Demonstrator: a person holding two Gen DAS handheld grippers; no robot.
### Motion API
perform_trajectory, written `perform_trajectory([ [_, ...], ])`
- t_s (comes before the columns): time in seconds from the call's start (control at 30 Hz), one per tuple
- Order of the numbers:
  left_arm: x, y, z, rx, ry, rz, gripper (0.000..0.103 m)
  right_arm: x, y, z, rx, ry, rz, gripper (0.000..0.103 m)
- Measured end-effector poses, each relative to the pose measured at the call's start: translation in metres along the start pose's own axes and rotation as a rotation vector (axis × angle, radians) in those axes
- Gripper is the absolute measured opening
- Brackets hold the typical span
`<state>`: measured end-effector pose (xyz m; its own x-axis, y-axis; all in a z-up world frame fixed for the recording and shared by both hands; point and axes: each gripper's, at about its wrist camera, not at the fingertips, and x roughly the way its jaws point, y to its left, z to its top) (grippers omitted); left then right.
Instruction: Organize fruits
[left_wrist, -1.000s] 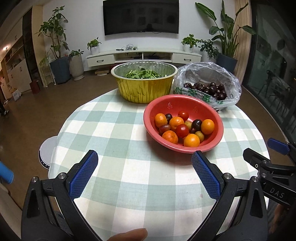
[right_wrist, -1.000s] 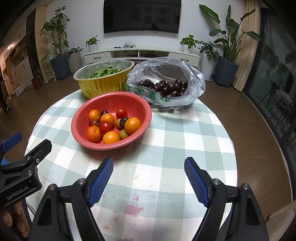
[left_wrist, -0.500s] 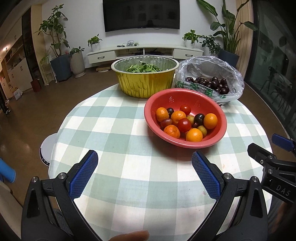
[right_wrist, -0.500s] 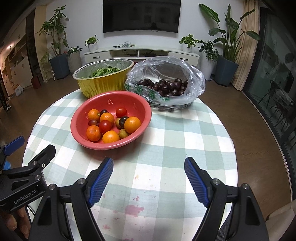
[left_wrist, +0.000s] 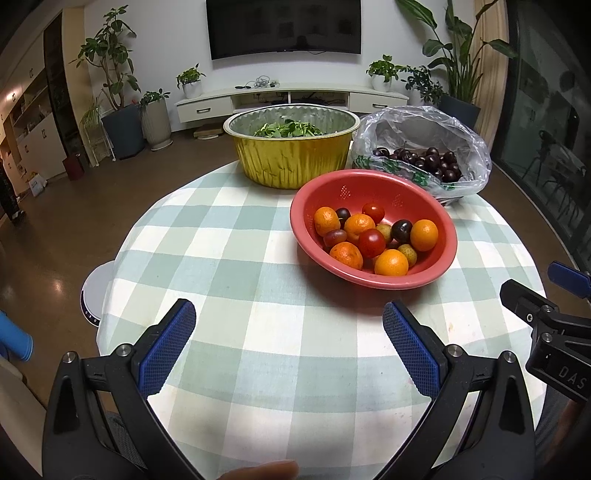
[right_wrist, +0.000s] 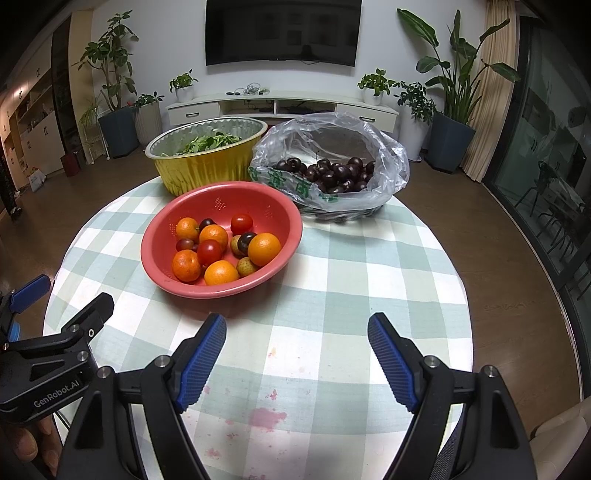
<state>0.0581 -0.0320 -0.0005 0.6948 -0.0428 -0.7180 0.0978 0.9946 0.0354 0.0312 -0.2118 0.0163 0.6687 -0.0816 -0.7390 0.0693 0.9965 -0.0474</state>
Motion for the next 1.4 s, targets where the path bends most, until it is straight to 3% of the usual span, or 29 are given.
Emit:
perform_trajectory([
  [1.4, 0.0028, -0.0022, -0.0041, 0.003, 0.007, 0.006, 0.103, 0.0001, 0.0010, -0.0002, -0.002, 0.002, -0.001, 0.081],
])
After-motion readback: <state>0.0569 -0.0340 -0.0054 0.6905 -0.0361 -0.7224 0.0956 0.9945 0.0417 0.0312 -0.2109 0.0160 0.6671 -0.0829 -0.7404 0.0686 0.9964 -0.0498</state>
